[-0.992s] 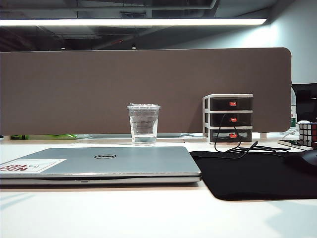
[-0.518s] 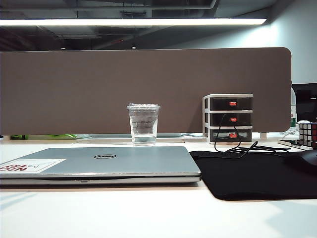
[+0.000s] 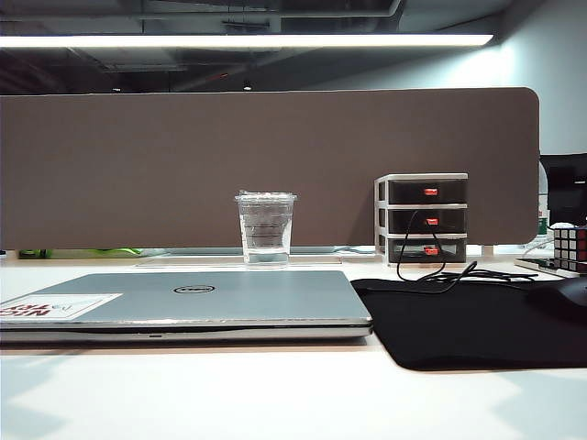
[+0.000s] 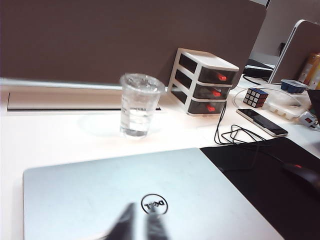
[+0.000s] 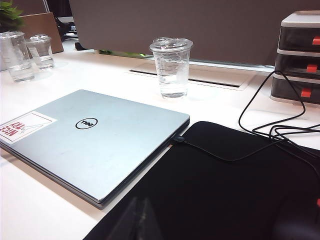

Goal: Pick up the coffee cup and place it on the right side of the laptop.

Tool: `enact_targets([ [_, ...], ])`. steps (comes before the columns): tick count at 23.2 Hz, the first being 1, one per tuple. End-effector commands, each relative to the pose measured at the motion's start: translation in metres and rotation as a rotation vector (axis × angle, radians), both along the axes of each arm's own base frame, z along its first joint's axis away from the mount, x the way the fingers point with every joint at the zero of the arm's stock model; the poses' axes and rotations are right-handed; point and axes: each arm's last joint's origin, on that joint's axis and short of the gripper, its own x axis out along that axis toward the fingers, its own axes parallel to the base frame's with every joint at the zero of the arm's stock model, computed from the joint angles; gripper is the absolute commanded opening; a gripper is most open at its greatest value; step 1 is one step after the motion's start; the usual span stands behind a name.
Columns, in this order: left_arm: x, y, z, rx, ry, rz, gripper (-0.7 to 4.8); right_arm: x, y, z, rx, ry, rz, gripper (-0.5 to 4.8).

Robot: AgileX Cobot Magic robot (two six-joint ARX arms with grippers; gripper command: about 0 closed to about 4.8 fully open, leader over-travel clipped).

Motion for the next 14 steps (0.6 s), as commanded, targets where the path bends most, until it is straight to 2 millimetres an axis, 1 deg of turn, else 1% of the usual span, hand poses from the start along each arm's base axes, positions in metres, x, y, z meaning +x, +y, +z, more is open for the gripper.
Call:
enact_targets([
  [1, 0.016, -0.001, 0.014, 0.025, -0.104, 0.001, 0.92, 0.0, 0.0, -0.001, 0.003, -0.006, 0.001, -0.01],
  [2, 0.02, -0.001, 0.015, 0.027, -0.114, 0.001, 0.98, 0.0, 0.0, -0.001, 0.003, -0.006, 0.001, -0.01],
  [5, 0.043, -0.002, 0.01, 0.029, -0.111, 0.006, 1.77, 0.0, 0.0, -0.001, 0.003, -0.006, 0.001, -0.01],
  [6, 0.049, -0.003, 0.007, 0.032, -0.096, 0.007, 1.89, 0.0, 0.0, -0.001, 0.003, -0.006, 0.002, -0.01],
  [8, 0.067, -0.004, 0.001, 0.045, -0.051, 0.008, 1.9, 0.0, 0.0, -0.001, 0.003, -0.005, 0.001, -0.01],
  [9, 0.079, -0.004, -0.002, 0.067, -0.042, 0.004, 2.0, 0.0, 0.0, -0.001, 0.003, -0.005, 0.001, -0.01],
  [10, 0.089, -0.005, -0.003, 0.079, -0.035, -0.002, 2.31, 0.0, 0.0, -0.001, 0.002, -0.004, 0.001, -0.01],
  [11, 0.102, -0.006, -0.004, 0.08, -0.02, -0.019, 2.8, 0.0, 0.0, -0.001, 0.002, 0.0, 0.001, -0.01],
  [12, 0.112, -0.007, -0.005, 0.08, -0.007, -0.03, 3.05, 0.0, 0.0, -0.001, 0.002, 0.003, 0.001, -0.01],
  [13, 0.128, -0.009, -0.007, 0.081, 0.017, -0.046, 3.23, 0.0, 0.0, -0.002, 0.001, 0.012, 0.002, -0.01],
  [14, 0.138, -0.009, -0.008, 0.081, 0.03, -0.05, 3.26, 0.0, 0.0, -0.003, 0.0, 0.02, 0.002, -0.01],
])
